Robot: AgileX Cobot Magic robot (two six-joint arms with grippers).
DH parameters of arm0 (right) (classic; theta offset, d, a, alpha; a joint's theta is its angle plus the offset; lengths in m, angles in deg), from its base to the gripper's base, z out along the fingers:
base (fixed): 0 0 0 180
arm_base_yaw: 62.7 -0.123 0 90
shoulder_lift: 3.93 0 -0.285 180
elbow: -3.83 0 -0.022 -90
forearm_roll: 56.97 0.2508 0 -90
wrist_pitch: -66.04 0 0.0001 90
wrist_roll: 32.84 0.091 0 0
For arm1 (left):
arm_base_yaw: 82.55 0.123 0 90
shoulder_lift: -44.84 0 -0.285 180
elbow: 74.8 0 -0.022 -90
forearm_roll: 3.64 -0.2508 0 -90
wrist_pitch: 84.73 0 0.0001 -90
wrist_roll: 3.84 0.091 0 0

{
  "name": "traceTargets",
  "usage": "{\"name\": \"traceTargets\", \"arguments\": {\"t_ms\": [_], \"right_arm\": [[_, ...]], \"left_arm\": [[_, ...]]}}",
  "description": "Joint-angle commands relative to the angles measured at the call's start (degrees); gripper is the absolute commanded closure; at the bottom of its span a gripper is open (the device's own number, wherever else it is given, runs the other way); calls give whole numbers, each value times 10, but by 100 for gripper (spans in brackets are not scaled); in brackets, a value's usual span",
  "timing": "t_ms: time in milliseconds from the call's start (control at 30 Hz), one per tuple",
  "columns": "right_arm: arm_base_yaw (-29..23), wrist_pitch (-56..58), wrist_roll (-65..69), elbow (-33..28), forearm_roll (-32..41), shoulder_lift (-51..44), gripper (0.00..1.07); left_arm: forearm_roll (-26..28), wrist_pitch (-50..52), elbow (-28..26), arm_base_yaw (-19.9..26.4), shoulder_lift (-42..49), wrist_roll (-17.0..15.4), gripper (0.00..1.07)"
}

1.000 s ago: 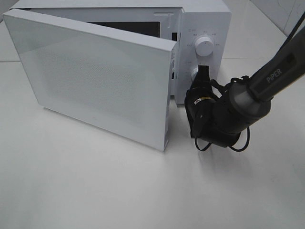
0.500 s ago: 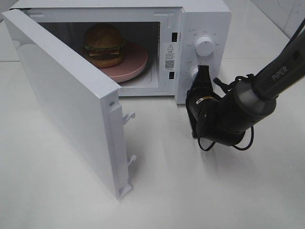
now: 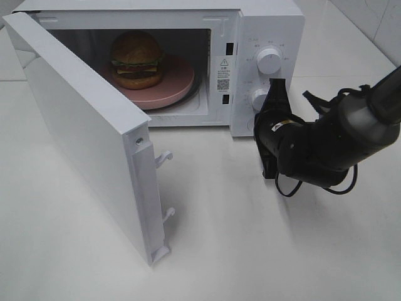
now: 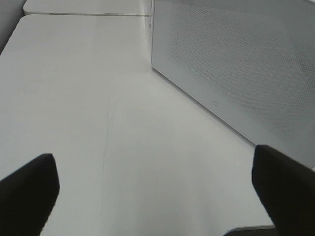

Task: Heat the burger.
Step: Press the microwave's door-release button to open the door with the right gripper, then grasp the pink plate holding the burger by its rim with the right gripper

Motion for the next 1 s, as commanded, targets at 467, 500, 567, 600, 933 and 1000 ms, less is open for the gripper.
{"name": "traceTargets", "arguments": {"t_ms": [467,500,567,600,933,1000], "right_arm": [[3,190,-218,-105,-35,-155,107],[3,201,-232,-109,-35,-165,107],[3,234,-266,-111,-35,-180,107],[3,234,-266,-111,-35,-180,107],[5,388,-494,-110,-35,-255,106],[5,400,-513,-110,-35,-261,106]], "left_arm": [[1,6,1,1,3,-1,7],[1,6,1,1,3,-1,7],[1,6,1,1,3,-1,7],[1,6,1,1,3,-1,7],[1,6,1,1,3,-1,7],[1,6,1,1,3,-1,7]]}}
